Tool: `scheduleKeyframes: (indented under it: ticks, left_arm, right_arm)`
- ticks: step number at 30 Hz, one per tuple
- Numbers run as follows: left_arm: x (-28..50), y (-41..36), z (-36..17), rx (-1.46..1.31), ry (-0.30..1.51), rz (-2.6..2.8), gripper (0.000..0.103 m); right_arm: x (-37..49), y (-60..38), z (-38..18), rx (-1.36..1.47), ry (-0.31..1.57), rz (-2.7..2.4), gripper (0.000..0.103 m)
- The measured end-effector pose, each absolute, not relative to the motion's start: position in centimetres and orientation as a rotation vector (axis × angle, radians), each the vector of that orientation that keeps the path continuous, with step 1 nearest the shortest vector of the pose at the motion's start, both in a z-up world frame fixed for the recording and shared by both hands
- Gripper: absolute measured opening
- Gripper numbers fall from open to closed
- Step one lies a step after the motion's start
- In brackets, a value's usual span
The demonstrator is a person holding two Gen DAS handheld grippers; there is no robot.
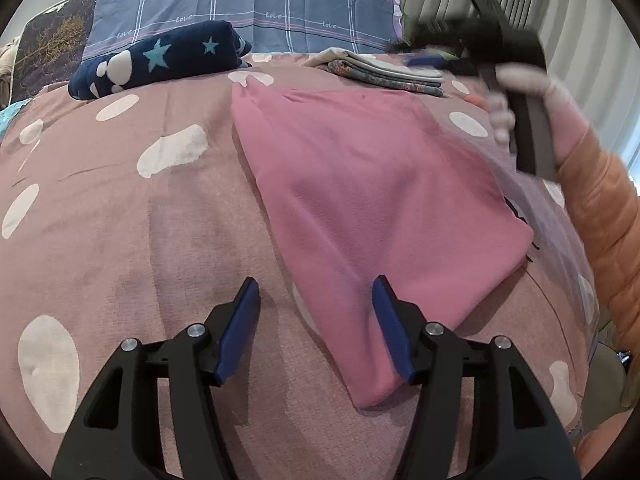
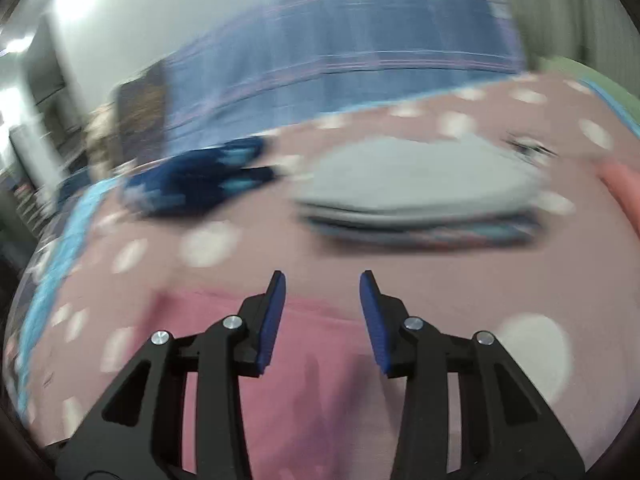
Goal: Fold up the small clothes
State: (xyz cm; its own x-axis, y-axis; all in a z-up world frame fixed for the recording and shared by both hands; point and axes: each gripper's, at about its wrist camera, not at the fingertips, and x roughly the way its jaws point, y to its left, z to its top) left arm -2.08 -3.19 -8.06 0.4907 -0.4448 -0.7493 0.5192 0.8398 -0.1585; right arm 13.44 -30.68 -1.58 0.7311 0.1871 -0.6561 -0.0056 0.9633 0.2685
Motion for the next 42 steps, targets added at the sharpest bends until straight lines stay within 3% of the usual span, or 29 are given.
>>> scheduleKeyframes:
  ticks: [4,10,11,12,15,17,21,24,27,33,34,38,42]
  left_arm:
    - [-2.0,-3.0,-8.1,0.08,0.879,-0.592,0.06]
    - [-2.1,-2.9,-8.1,0.076,0.876,-0.596,0.061]
    - [-2.0,-2.8,-8.1,0.07,0.878,-0.6,0.061]
    - [-2.0,-2.7,-8.1,0.065,0.88,-0.603,0.061]
    - [-1.9,-2.6,-8.2,0.053,0.883,-0.609,0.061]
    - [-1.9,-2.6,-8.1,0.054,0.883,-0.609,0.061]
    - [-1.9,-2.6,-8.1,0.056,0.882,-0.608,0.061]
    - [-1.9,-2.6,-8.2,0.057,0.883,-0.607,0.061]
    - [-2.0,-2.8,-8.1,0.073,0.881,-0.599,0.061]
    - [-2.0,-2.8,-8.2,0.069,0.882,-0.596,0.062]
    - [-2.0,-2.9,-8.2,0.069,0.883,-0.596,0.062]
    - [-2.3,-3.0,-8.1,0.089,0.875,-0.577,0.064]
    - [-2.2,-2.7,-8.0,0.075,0.877,-0.571,0.067]
  right_arm:
    - [16.1,-22.8,-1.2,0.174,0.85,0.325,0.04]
    - [21.1,-15.4,-4.9,0.074,1.035,0.35,0.038]
    - [21.8,-14.8,-5.9,0.082,1.084,0.357,0.034]
    - [22.3,-14.4,-6.7,0.09,1.106,0.367,0.01]
    - [22.4,-14.3,-5.7,0.17,1.04,0.42,0.001]
    - [22.9,-15.1,-4.4,0.282,0.961,0.454,0.001]
    - [23.6,-15.5,-6.1,0.222,1.027,0.393,0.001]
    - [21.9,-16.5,-5.2,0.238,0.974,0.398,0.01]
    - [18.8,-17.7,-2.8,0.191,0.901,0.402,0.026]
    - [14.4,-19.5,-4.7,0.107,0.987,0.393,0.026]
    - [14.3,-20.0,-6.2,0.094,1.033,0.339,0.021]
    - [12.2,-22.1,-6.0,0.045,0.912,0.254,0.019]
    - [7.9,-25.8,-3.2,0.219,0.818,0.305,0.024]
